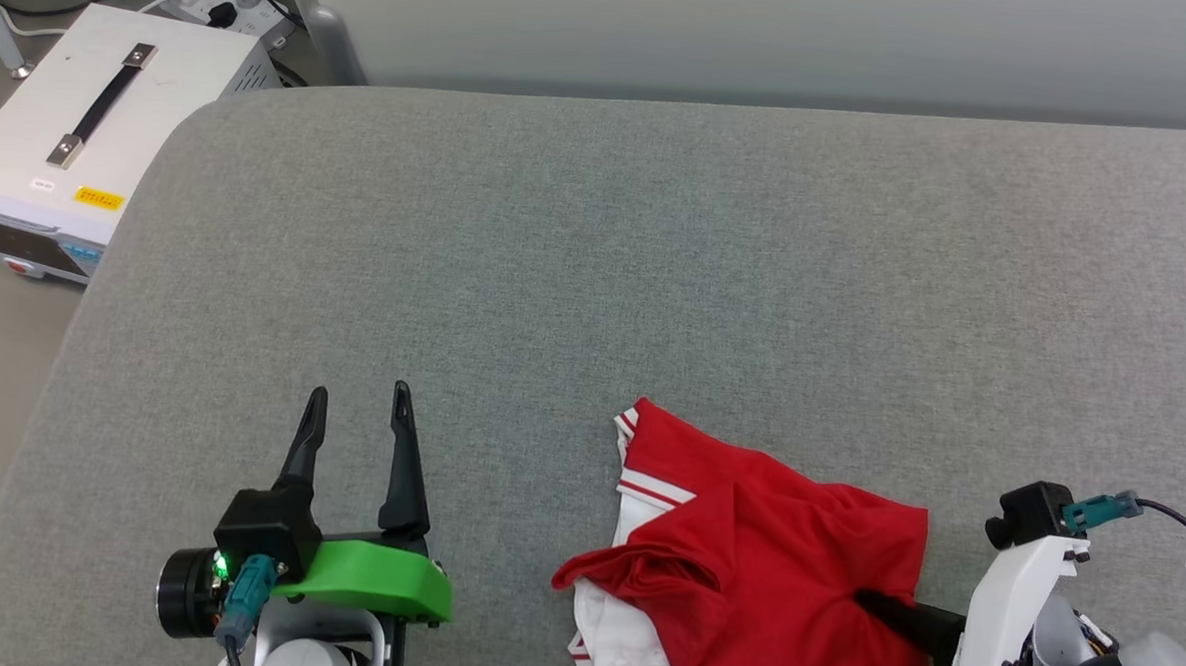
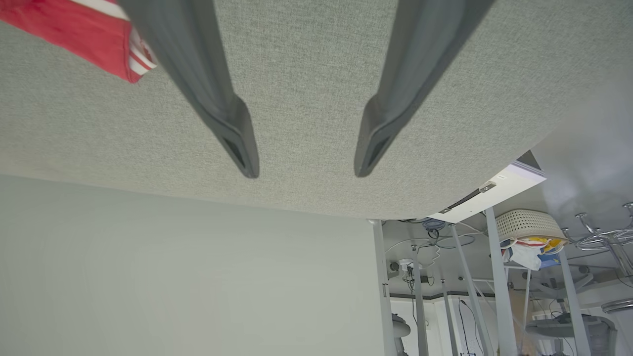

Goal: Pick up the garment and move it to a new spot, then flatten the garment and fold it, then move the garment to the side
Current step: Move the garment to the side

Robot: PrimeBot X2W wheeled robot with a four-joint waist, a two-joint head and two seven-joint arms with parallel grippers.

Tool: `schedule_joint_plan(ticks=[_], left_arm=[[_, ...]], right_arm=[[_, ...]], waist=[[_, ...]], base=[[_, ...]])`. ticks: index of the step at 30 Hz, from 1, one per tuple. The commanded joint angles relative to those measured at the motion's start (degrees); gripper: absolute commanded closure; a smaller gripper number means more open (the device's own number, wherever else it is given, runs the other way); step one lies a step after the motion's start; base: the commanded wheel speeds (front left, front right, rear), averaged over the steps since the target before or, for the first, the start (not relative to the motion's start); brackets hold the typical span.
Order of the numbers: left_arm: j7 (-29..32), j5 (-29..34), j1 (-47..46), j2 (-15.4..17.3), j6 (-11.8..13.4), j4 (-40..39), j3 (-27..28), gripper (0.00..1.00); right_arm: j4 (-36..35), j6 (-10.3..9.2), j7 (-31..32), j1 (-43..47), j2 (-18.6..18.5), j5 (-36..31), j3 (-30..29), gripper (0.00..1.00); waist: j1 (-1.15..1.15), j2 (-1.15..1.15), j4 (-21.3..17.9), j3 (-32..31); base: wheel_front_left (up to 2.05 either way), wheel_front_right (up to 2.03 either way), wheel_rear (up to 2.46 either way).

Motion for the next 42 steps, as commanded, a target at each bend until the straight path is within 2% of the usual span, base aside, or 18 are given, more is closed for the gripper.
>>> schedule_joint_plan(ticks=[1,8,14,20,25,29,33,42], left_arm=[[-0.34,0.61,0.20,-0.40,-0.43,0.09,0.46,0.00],[-0.34,1.51,1.93,-0.93,-1.04,-0.05,1.60,0.00],[-0.34,2.09,2.55,-1.53,-1.57,-0.26,2.28,0.00],[-0.34,3.25,1.05,-2.63,-2.41,-0.89,2.07,0.00],[-0.34,4.67,-1.22,-2.50,-3.08,-1.87,1.85,0.00],[-0.34,5.91,-3.68,-1.99,-3.69,-2.41,1.16,0.00],[0.01,7.05,-6.75,-1.24,-4.51,-2.71,0.08,0.00],[2.79,9.55,-14.00,0.78,-6.52,-5.46,-2.31,0.00]], right_arm=[[-0.46,-0.20,-0.59,-0.69,-1.01,-1.56,0.83,1.00],[-7.35,-0.20,-1.20,-2.75,-6.18,-8.50,1.65,1.00],[-14.09,-0.20,2.96,-4.50,-10.79,-15.19,0.72,1.00],[-19.02,-0.20,7.27,-6.38,-13.90,-19.36,-1.57,1.00],[-20.43,-0.20,8.33,-10.06,-15.83,-21.96,-2.76,1.00],[-19.02,-0.20,7.72,-13.70,-17.42,-23.61,-3.81,1.00],[-14.26,-0.20,5.62,-17.50,-19.38,-24.08,-5.36,1.00],[1.12,-0.20,-2.40,-26.76,-22.77,-23.27,-5.69,1.00]], waist=[[0.00,0.00,-1.55,-1.47],[0.00,0.00,-6.84,-4.64],[0.00,0.00,-14.09,-5.01],[0.00,0.00,-21.25,-2.36],[0.00,0.00,-26.57,1.59],[0.00,0.00,-29.62,5.35],[0.00,0.00,-31.06,9.38],[0.00,0.00,-29.76,19.82]], base=[[0.00,0.00,0.00],[0.00,0.00,0.00],[0.00,0.00,0.00],[0.00,0.00,0.00],[0.00,0.00,0.00],[0.00,0.00,0.00],[0.00,0.00,0.00],[0.00,0.00,0.00]])
